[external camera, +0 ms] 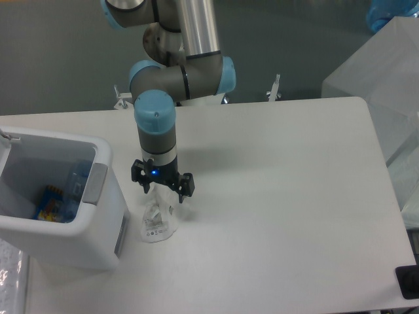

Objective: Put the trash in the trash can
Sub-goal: 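Lower and close the gripper on the plastic bag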

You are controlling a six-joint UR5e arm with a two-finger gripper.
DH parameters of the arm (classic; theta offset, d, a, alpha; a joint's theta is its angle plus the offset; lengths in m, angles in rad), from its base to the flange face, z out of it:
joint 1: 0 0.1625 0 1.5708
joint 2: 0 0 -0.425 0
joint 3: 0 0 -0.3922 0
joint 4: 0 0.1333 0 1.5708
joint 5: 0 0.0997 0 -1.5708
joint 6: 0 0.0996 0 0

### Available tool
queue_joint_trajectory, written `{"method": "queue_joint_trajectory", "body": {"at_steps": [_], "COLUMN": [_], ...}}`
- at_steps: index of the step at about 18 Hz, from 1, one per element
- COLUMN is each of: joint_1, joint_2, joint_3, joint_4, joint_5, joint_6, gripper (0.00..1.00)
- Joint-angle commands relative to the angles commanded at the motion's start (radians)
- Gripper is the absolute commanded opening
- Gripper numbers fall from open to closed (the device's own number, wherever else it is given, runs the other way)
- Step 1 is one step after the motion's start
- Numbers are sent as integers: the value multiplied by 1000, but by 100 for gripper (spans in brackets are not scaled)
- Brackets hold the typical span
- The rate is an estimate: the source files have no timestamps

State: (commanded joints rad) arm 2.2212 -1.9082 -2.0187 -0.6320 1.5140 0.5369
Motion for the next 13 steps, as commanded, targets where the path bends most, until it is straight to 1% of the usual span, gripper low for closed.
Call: {"method": "queue_joint_trajectory", "body": {"at_steps": [1,2,4,6,8,9,13], "joint_1": [0,2,0,2,2,2,11], "joint_2": [-3,-5,-2,6,0,-2,0], "joint_3": [2,3,6,12,14,14,15], "joint_4": [0,0,-2,-2,-3,-3,-2], "joint_5": [2,2,2,3,3,3,2], "joint_6": [-2,-2,-2,-3,-5,-3,-2], "gripper": [91,81,57,28,6,0,0]}}
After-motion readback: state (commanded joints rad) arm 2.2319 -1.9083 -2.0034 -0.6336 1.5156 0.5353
